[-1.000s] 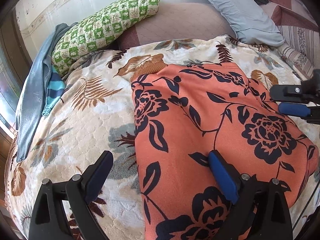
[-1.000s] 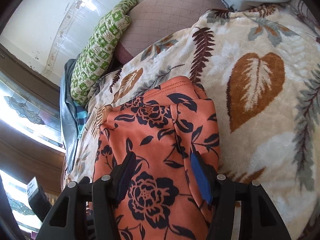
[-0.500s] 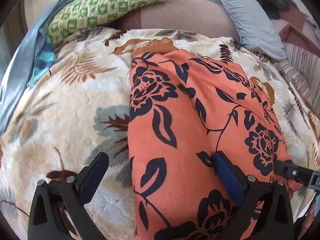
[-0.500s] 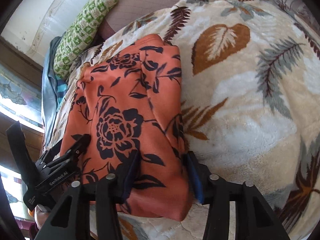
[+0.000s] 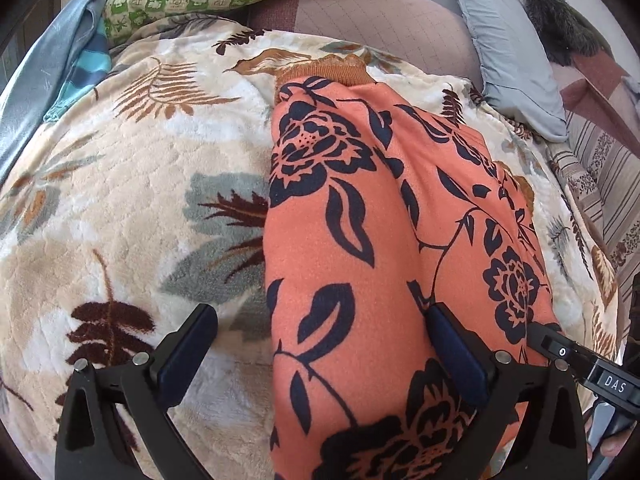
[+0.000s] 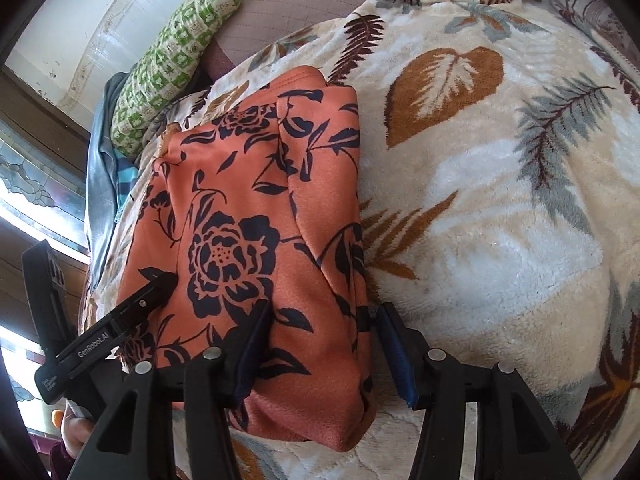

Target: Fold small clothes

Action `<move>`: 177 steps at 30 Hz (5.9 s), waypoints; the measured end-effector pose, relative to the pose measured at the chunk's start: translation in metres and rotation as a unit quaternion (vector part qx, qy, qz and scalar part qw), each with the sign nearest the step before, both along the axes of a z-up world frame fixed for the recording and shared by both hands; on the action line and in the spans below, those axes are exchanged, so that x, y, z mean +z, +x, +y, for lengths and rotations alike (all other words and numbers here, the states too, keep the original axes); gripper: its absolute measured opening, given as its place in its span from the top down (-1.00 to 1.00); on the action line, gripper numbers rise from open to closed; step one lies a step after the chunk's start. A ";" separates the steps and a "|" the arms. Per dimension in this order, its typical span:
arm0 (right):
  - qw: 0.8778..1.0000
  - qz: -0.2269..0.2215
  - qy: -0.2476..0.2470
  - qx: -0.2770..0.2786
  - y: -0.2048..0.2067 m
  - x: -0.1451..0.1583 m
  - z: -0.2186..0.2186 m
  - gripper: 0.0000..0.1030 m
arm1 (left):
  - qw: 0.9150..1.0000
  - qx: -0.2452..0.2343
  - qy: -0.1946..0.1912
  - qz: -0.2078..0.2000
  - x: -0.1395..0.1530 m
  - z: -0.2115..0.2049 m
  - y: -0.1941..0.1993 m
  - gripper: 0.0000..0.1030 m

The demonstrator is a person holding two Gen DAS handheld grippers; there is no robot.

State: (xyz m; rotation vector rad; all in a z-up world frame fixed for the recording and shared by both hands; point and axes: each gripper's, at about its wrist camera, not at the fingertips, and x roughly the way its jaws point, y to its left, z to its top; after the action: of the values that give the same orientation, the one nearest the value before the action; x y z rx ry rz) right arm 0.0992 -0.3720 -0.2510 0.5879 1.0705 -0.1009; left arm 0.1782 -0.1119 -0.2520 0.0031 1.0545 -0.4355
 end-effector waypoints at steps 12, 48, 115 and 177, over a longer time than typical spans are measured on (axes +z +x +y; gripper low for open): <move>0.989 -0.133 -0.066 0.021 -0.015 0.064 0.022 -0.12 | 0.986 0.035 0.107 -0.120 0.039 0.014 -0.039 -1.00; 0.990 -0.027 -0.101 0.099 0.001 0.032 0.060 -0.27 | 0.998 -0.005 -0.021 0.061 0.035 -0.069 0.114 -1.00; 0.974 -0.110 0.195 -0.043 0.103 -0.004 -0.058 -0.53 | 0.985 0.010 0.127 -0.117 0.015 -0.020 0.006 -1.00; 0.988 -0.097 0.109 0.040 -0.041 0.041 -0.003 0.86 | 0.988 0.018 0.096 -0.119 0.036 0.031 -0.074 -1.00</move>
State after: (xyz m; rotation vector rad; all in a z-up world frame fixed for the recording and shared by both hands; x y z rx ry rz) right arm 0.0579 -0.3751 -0.2105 0.7357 0.9198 0.1435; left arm 0.1044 -0.0813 -0.2157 0.2033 0.8562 -0.2904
